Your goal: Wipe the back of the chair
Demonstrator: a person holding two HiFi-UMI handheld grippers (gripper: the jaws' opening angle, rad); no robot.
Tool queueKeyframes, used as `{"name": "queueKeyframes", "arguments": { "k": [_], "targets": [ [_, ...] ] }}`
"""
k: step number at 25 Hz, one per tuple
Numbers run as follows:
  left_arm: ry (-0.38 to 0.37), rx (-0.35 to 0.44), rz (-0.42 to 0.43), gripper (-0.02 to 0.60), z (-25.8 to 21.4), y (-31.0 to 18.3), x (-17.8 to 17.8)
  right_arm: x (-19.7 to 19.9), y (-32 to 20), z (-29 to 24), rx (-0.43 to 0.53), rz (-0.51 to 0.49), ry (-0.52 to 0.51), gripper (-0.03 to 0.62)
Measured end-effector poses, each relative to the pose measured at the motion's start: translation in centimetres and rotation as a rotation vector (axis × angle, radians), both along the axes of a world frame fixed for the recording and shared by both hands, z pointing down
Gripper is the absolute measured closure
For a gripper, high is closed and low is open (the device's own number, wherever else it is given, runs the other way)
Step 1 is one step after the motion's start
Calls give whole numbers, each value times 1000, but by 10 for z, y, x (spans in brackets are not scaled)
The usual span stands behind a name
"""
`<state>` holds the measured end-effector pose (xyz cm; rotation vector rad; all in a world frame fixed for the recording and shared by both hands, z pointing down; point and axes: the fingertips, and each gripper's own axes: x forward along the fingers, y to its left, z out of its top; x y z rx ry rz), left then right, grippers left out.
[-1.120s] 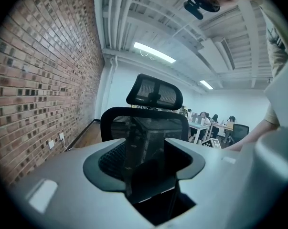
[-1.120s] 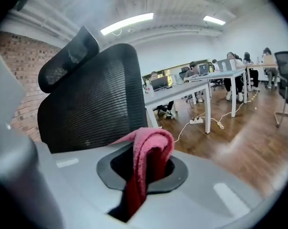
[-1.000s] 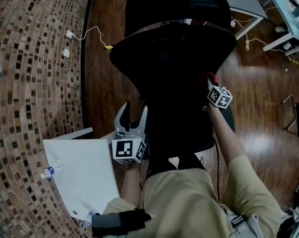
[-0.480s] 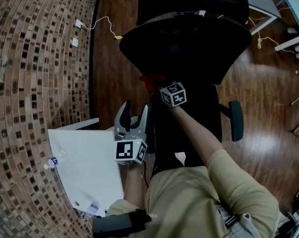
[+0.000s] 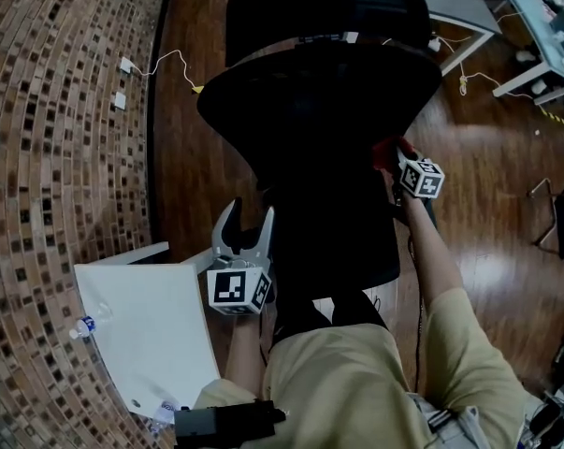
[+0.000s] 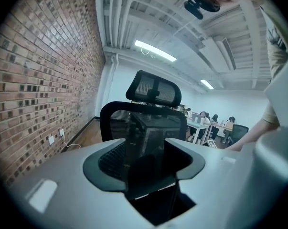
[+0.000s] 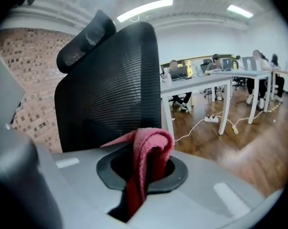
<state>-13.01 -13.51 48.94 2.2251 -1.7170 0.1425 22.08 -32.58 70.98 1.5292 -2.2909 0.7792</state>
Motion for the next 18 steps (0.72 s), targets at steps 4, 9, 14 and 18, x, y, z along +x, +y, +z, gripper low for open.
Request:
{"name": "queueKeyframes", "arguments": {
  "k": [4,9,14,18],
  "targets": [
    [4,27,19,347,-6,-6,14,-40,20,20,-29,-6,-119,565],
    [-46,51,9,347,-2,-7,11,-241,95,23,-105,-370,-329,565],
    [-71,48,-54,339,0,5,-12,-387,138,15,-42,-784,-163,565],
    [-54,23,-96,339,13,16,-28,-357,94,27,-33,-579,-180,565]
  ]
}}
